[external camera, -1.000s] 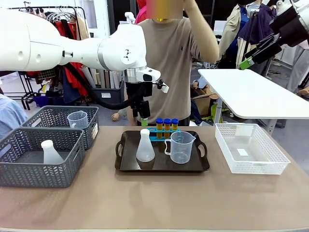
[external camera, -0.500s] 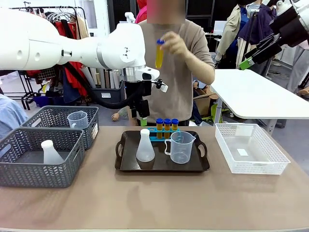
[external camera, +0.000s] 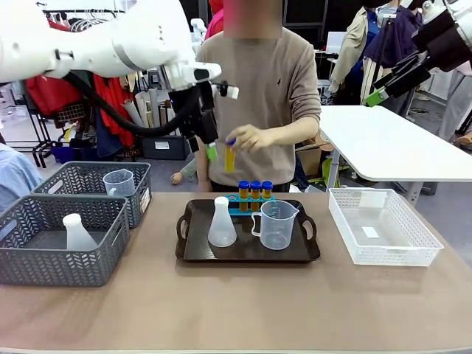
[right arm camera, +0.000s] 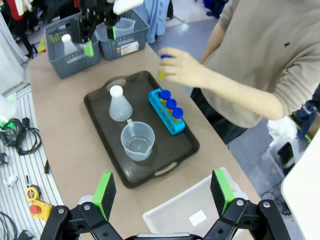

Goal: Prepare the laboratory tools.
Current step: Pick up one Small flask and place it on the Handle tray.

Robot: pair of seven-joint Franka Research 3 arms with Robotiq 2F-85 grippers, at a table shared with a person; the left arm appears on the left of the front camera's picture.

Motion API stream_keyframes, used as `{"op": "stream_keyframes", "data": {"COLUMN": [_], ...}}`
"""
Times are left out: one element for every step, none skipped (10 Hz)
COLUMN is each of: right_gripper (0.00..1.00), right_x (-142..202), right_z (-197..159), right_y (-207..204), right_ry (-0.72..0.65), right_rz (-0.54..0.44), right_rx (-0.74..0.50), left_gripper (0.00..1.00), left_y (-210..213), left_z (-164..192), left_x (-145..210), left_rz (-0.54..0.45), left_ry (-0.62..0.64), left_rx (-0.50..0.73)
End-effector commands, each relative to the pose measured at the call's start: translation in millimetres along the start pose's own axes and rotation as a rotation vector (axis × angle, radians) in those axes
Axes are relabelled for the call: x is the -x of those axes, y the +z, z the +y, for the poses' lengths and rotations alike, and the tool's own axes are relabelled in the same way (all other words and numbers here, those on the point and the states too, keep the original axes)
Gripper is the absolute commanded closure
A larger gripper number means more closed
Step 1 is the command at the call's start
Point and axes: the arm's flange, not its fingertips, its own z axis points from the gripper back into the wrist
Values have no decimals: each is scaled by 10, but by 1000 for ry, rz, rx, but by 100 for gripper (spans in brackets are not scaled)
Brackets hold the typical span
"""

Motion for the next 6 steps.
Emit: {"op": "stream_keyframes", "data": {"right_gripper": [0, 0, 0, 0, 0, 0], "right_x": [-5, -5, -5, -5, -5, -5], "right_z": [-6, -6, -6, -6, -6, -6], "right_y": [6, 6, 6, 6, 6, 6], "right_ry": [12, 12, 12, 12, 12, 12], "right_rz": [-11, -11, -11, -11, -11, -11], "right_rx": [-6, -6, -6, -6, -6, -6], "left_gripper": [0, 0, 0, 0, 0, 0], "left_y": [244, 436, 599, 722, 819, 941], "left_z": [-1, 10, -23, -65, -55, -76], "left_x": [223, 288, 354, 399, 447, 508], "left_rz": [-93, -140, -170, -197, -243, -297], "left_ry": [-36, -45, -89, -93, -119, -162], "left_rx": [-39, -88, -129, -143, -154, -178]}}
